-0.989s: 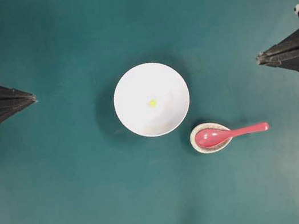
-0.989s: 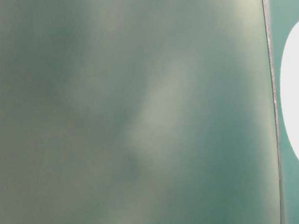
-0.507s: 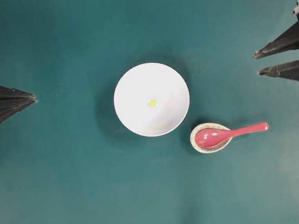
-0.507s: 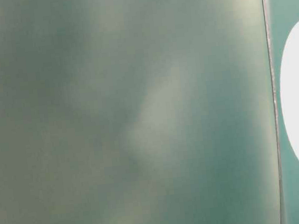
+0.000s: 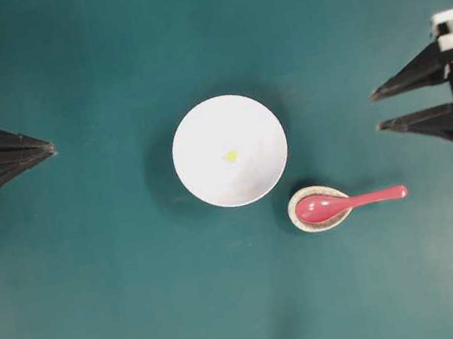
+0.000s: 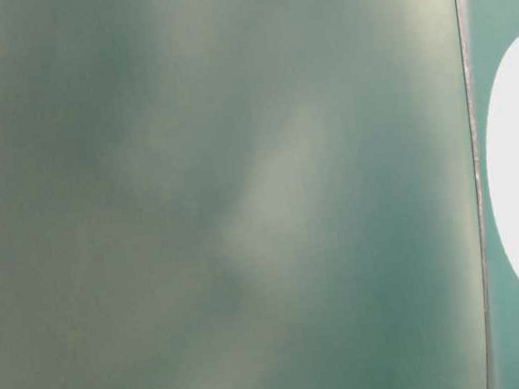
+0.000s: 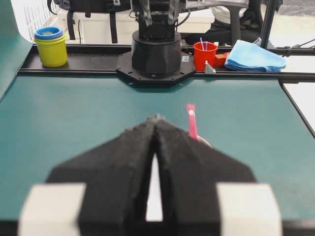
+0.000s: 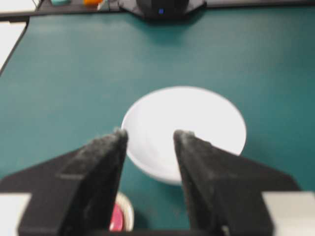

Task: Scoop the yellow hexagonal prism block from the bowl with a spoon using the right arm.
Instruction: 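Move the right gripper toward the red spoon handle on the spoon rest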

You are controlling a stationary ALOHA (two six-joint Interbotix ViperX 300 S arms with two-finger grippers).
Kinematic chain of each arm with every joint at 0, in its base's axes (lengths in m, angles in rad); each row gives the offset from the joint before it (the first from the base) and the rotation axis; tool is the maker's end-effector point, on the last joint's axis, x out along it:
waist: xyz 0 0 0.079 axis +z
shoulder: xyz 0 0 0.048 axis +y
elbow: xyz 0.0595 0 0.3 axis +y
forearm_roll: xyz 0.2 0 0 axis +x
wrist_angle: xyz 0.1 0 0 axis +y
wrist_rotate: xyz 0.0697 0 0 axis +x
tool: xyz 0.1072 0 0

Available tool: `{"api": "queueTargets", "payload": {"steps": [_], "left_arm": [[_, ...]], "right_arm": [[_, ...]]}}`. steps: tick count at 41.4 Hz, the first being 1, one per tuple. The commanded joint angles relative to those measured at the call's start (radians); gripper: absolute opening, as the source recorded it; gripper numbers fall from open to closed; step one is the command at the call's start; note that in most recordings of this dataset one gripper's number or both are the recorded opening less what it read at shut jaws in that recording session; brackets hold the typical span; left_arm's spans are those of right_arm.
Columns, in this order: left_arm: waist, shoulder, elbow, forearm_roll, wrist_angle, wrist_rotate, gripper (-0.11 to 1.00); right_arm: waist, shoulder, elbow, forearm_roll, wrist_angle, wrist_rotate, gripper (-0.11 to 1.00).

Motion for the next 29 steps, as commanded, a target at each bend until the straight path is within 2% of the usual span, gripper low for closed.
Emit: {"api": "queueTargets", "payload": {"steps": [1, 15, 23, 29], "left_arm": [[-0.002, 0.008, -0.026, 0.003, -0.011, 0.002, 0.01], [-0.002, 0.008, -0.026, 0.003, -0.005, 0.000, 0.01], [-0.002, 0.008, -0.026, 0.003, -0.006, 0.002, 0.01], [-0.002, 0.008, -0.026, 0.003, -0.005, 0.002, 0.01]], "right_arm": [[0.021, 0.038, 0.003, 0.015, -0.029, 0.002, 0.50], [0.127, 0.242, 0.100, 0.126, -0.272, 0.008, 0.51], [0.219, 0.396, 0.146, 0.225, -0.469, 0.008, 0.51], [0.307, 0.525, 0.173, 0.321, -0.647, 0.008, 0.51]]}}
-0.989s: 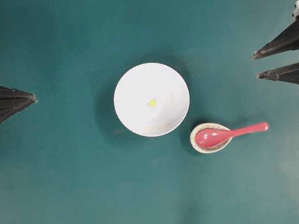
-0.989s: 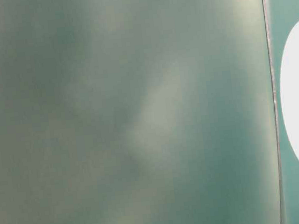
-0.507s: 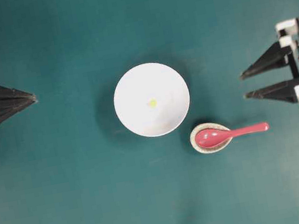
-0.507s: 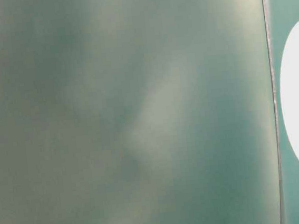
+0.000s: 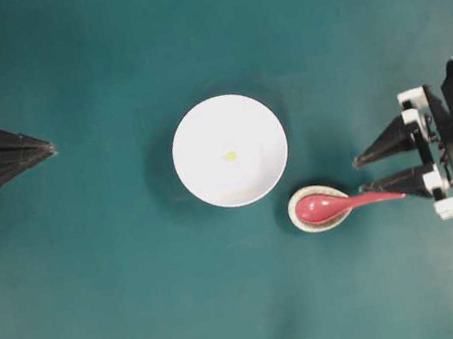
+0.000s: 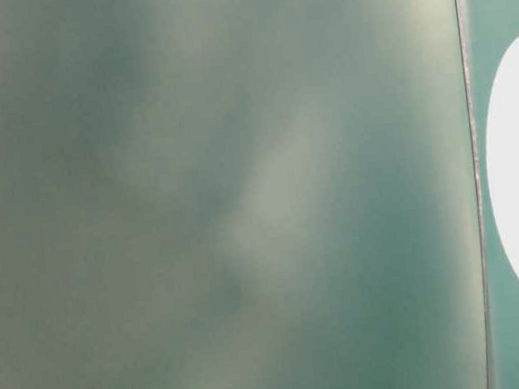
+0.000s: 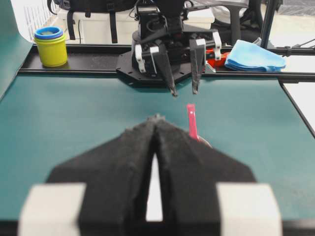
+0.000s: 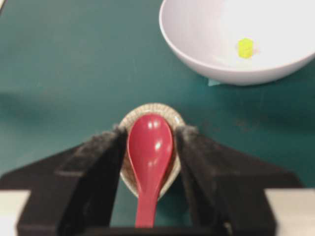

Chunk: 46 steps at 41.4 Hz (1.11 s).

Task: Scoop the yellow hexagonal prism block from the bowl with a spoon using the right arm.
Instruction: 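Move the right gripper toward the red spoon handle on the spoon rest, then close the right gripper on the red spoon handle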

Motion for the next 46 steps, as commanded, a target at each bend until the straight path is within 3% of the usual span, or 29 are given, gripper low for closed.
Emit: {"api": "queueTargets", "payload": {"steps": [1, 7, 25, 46], "left_arm": [[-0.002, 0.009, -0.025, 0.003, -0.006, 0.000, 0.01], [-0.002, 0.011, -0.021, 0.003, -0.006, 0.002, 0.01], [-0.002, 0.011, -0.020, 0.002, -0.006, 0.000, 0.01], [-0.002, 0.011, -0.018, 0.003, -0.005, 0.002, 0.01]], "right_arm": [[0.055, 0.071, 0.003, 0.058, -0.112, -0.003, 0.51], [0.129, 0.193, 0.008, 0.109, -0.229, -0.003, 0.51], [0.184, 0.419, 0.000, 0.115, -0.344, -0.003, 0.51], [0.192, 0.443, -0.002, 0.112, -0.370, -0.018, 0.50]]}}
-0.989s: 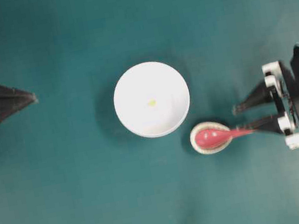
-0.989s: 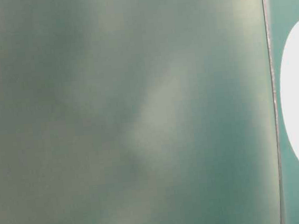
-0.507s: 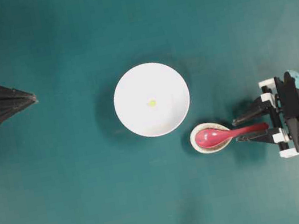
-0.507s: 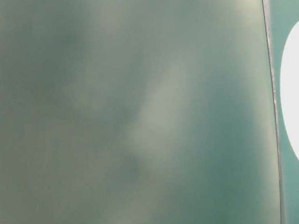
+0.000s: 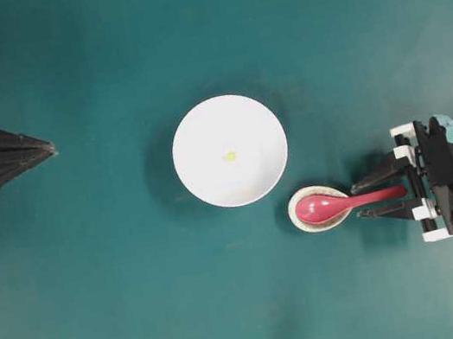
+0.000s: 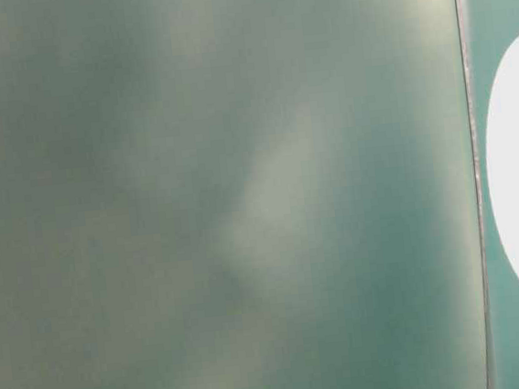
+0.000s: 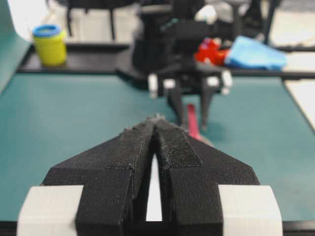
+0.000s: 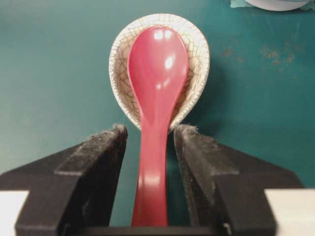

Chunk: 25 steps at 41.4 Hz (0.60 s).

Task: Scoop the yellow hexagonal prism block from the bowl with a spoon using the right arm.
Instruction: 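Close the right gripper on the red spoon handle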

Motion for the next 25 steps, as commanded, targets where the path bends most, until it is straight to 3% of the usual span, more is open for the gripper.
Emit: {"api": "queueTargets", "payload": {"steps": [1, 16, 25], "left_arm": [[-0.002, 0.009, -0.018, 0.003, -0.005, 0.000, 0.01], [-0.002, 0.009, -0.018, 0.003, -0.003, 0.002, 0.01], [-0.002, 0.009, -0.018, 0.003, -0.003, 0.002, 0.01]], "right_arm": [[0.005, -0.009, -0.009, -0.003, -0.011, -0.003, 0.50], [0.003, -0.009, -0.009, -0.003, -0.006, -0.041, 0.48], [0.005, -0.009, -0.009, -0.003, -0.008, -0.049, 0.40]]}}
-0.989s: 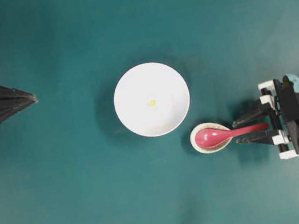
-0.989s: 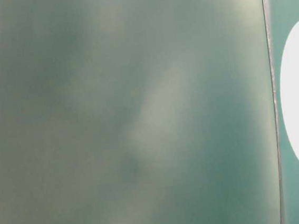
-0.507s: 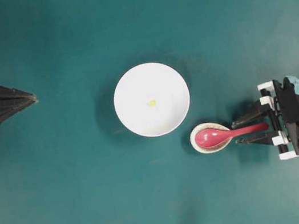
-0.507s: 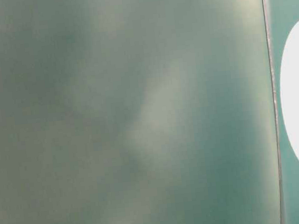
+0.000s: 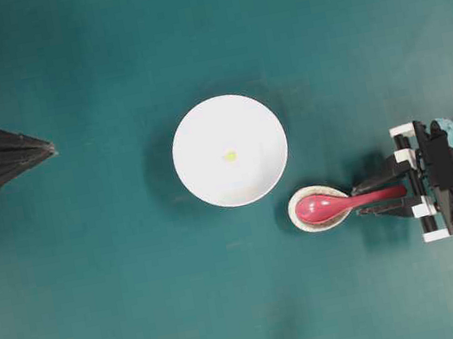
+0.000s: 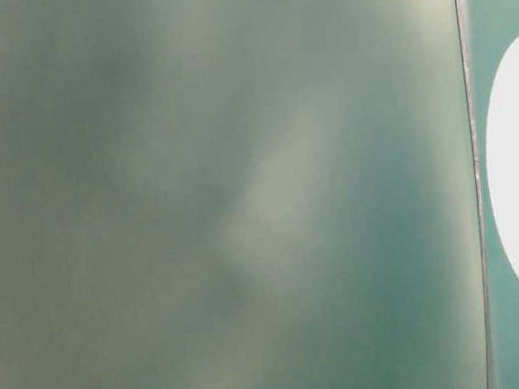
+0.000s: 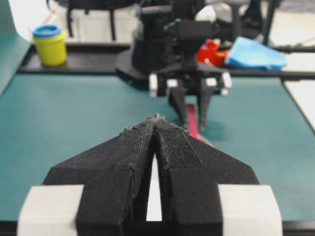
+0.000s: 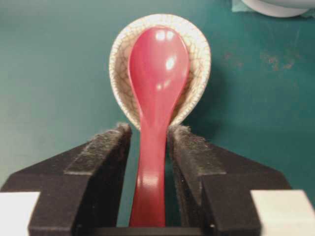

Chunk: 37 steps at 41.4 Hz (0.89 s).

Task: Scoop the yellow hexagonal prism block from the bowl with a spoon using the right arm.
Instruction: 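Close the right gripper on the red spoon handle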

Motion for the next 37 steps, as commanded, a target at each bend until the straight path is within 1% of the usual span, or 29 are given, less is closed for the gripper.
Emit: {"api": "queueTargets", "payload": {"steps": [1, 15, 21, 37], "left_arm": [[-0.002, 0.009, -0.018, 0.003, -0.003, 0.002, 0.01], [-0.002, 0.009, -0.018, 0.003, -0.003, 0.000, 0.01], [-0.002, 0.009, -0.018, 0.003, -0.003, 0.000, 0.01], [-0.002, 0.009, -0.018, 0.003, -0.003, -0.002, 0.01]], "right_arm": [[0.005, -0.009, -0.006, -0.003, -0.008, -0.002, 0.39], [0.005, -0.009, -0.003, -0.003, -0.011, -0.002, 0.25], [0.005, -0.014, -0.002, 0.002, -0.008, 0.000, 0.25], [-0.002, -0.015, -0.005, 0.003, 0.015, 0.043, 0.25]]}}
